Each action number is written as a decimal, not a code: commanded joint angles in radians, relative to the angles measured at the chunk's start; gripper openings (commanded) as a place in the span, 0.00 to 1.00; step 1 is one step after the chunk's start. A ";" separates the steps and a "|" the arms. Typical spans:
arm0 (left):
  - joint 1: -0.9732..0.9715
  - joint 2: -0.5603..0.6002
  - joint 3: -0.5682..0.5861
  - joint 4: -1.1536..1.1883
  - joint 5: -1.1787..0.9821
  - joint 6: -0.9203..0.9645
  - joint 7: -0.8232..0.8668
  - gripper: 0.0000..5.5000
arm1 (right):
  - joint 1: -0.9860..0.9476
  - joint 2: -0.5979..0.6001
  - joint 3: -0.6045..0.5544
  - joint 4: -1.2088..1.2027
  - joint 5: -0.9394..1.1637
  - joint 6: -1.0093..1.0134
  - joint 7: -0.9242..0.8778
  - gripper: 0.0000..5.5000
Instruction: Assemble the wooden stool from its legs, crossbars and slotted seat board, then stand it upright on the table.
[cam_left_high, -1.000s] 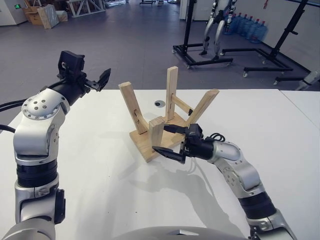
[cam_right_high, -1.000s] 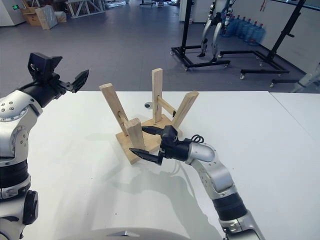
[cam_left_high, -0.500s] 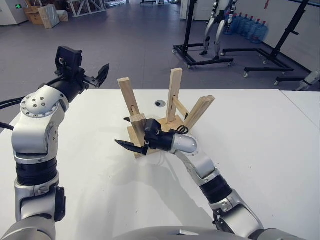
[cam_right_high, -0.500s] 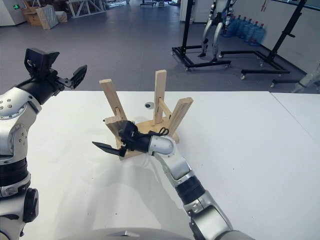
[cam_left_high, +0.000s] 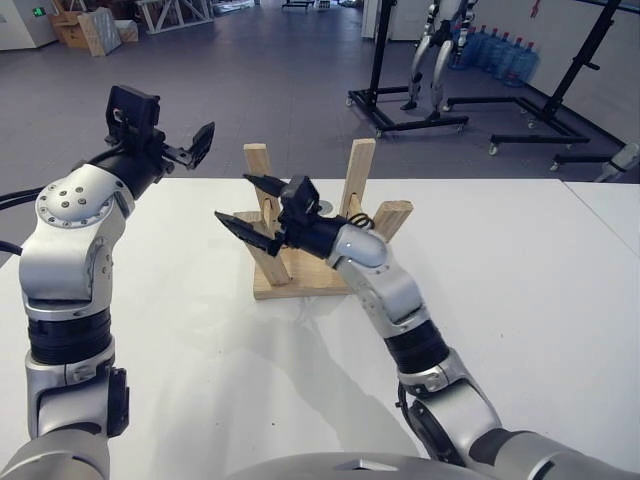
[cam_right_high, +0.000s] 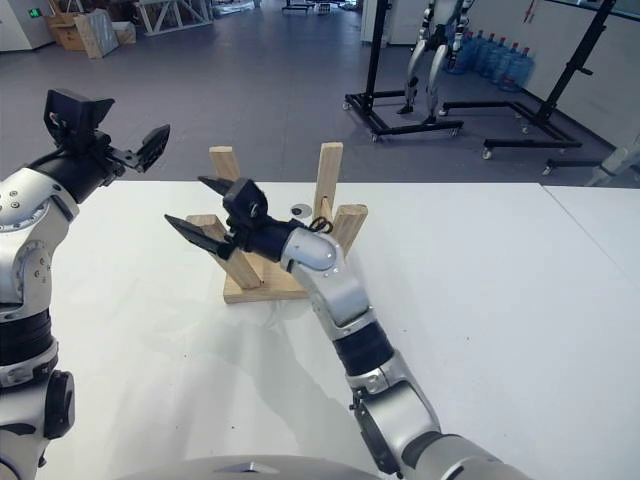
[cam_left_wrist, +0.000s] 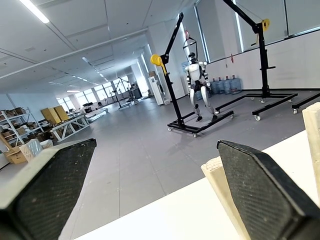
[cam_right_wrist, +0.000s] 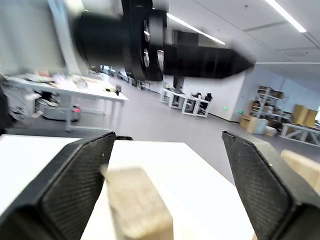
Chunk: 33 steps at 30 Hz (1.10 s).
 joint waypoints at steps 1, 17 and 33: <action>-0.029 0.018 -0.001 0.015 0.010 -0.013 0.003 0.81 | -0.069 -0.024 -0.070 -0.160 0.136 0.232 -0.020 0.71; 0.336 0.351 0.454 0.090 -0.641 0.264 -0.794 0.81 | -0.249 -0.950 -0.608 0.501 0.181 0.302 0.268 0.71; 0.216 0.188 -0.029 0.363 -0.501 0.031 -0.954 0.81 | 0.054 -0.673 -0.395 0.438 0.316 0.198 0.906 0.71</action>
